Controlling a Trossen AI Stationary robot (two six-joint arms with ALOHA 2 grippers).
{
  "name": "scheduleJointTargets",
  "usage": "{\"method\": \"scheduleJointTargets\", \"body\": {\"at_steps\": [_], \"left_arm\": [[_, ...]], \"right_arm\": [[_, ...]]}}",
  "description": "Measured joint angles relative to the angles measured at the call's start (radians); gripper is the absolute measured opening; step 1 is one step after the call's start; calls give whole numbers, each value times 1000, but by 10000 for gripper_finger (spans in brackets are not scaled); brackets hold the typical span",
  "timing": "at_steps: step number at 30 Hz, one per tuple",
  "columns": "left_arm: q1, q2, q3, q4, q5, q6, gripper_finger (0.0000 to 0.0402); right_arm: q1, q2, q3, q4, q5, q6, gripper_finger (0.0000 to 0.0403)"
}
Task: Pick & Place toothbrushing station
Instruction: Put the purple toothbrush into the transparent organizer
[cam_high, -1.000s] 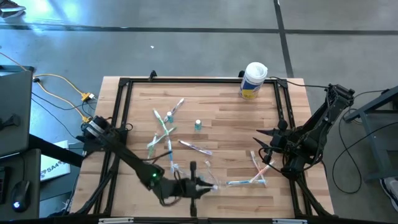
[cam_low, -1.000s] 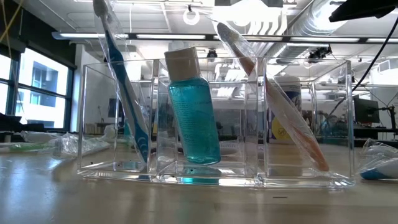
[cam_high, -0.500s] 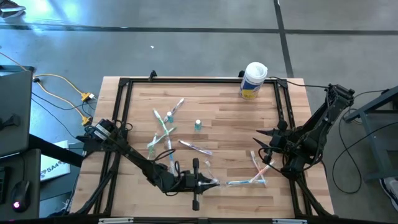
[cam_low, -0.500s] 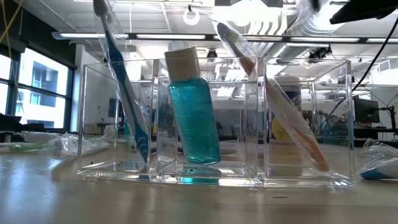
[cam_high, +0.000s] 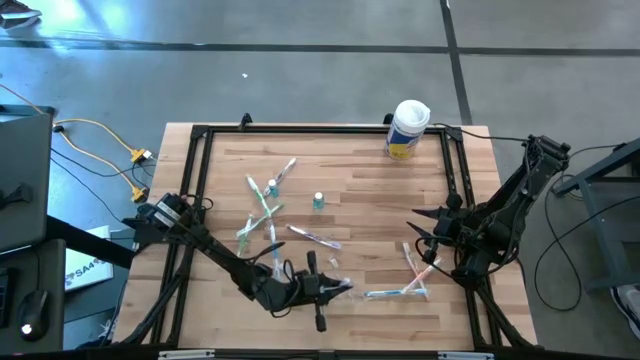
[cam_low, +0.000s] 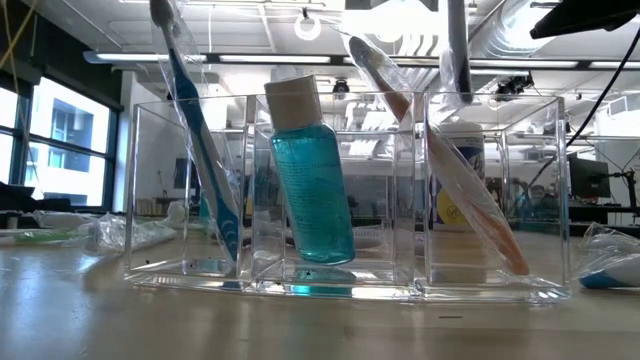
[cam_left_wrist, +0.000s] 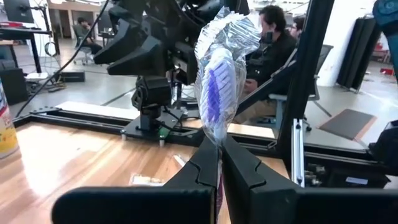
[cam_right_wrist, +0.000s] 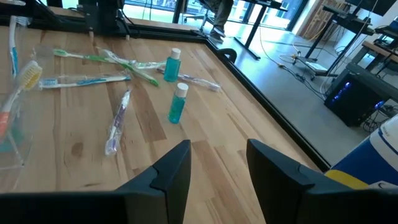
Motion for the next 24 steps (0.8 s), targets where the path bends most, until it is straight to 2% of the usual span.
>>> {"method": "scheduleJointTargets", "body": {"at_steps": [8,14,24], "left_arm": [[0,57,1,16,-38,-92,0],[0,103,0,47,-83,-141,0],[0,174,2,66,-129,-271,0]], "right_arm": [[0,1,0,17,-8,4,149],[3,12,0,42,-70,3,149],[82,56,0,73,-83,0,149]]}}
